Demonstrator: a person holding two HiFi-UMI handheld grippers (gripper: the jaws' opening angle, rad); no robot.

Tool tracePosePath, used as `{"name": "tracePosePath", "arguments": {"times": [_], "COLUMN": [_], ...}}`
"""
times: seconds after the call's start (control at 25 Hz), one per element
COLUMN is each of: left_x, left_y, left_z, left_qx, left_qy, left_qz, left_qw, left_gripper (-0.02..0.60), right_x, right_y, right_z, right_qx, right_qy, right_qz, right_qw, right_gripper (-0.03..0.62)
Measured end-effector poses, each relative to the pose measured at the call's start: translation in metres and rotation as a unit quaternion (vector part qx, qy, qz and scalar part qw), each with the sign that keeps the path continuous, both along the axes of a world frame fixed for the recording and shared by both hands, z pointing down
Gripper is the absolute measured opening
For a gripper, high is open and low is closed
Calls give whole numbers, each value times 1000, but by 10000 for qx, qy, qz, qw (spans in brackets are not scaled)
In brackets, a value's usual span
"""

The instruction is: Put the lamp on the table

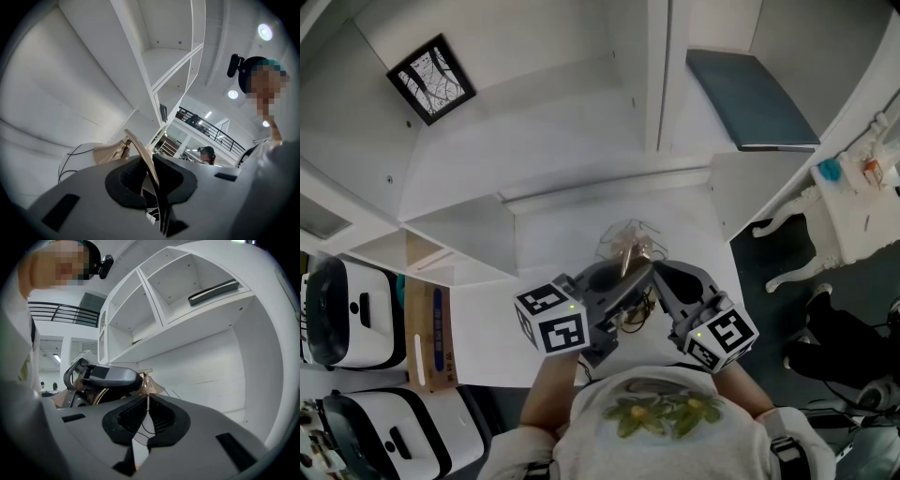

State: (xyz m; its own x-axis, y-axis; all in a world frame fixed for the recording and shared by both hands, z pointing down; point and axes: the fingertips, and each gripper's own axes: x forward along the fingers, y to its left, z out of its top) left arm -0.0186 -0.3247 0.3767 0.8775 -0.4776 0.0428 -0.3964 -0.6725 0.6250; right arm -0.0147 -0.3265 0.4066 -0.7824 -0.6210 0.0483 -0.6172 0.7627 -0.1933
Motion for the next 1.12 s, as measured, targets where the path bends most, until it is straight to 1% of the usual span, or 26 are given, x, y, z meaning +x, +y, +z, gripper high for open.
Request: {"name": "tracePosePath", "arguments": {"times": [0.24,0.28,0.32,0.36,0.4,0.56,0.68,0.88,0.96,1.12], "left_x": [-1,-2,-4,-7,-11,-24,-25,-31,-32,-36], "left_y": [3,4,4,4,4,4,7,11,13,17], "left_z": [1,1,-1,-2,-3,-3,-2,-1,-2,-4], "left_qx": [117,140,160,169,167,201,276,392,541,873], "left_qy": [-246,-267,-261,-238,-222,-314,-430,-642,-800,-1098], "left_qz": [-68,-83,-104,-137,-191,-405,-473,-715,-817,-1085], "left_qw": [9996,9995,9995,9995,9994,9985,9976,9946,9920,9841], "left_gripper": [32,41,69,117,143,172,176,196,196,196], "right_x": [-2,-3,-5,-7,-8,-13,-14,-16,-16,-15], "right_y": [4,6,7,9,11,16,19,25,27,32], "right_z": [-1,-2,-3,-5,-6,-7,-8,-10,-10,-11], "right_qx": [39,50,68,87,104,93,134,170,188,226], "right_qy": [85,81,77,76,76,56,34,23,6,-72], "right_qz": [-4,-32,-63,-93,-121,-173,-195,-252,-277,-283], "right_qw": [10000,9999,9999,9999,9998,9998,9997,9995,9994,9993], "right_gripper": [35,35,35,35,35,35,35,35,35,35]}}
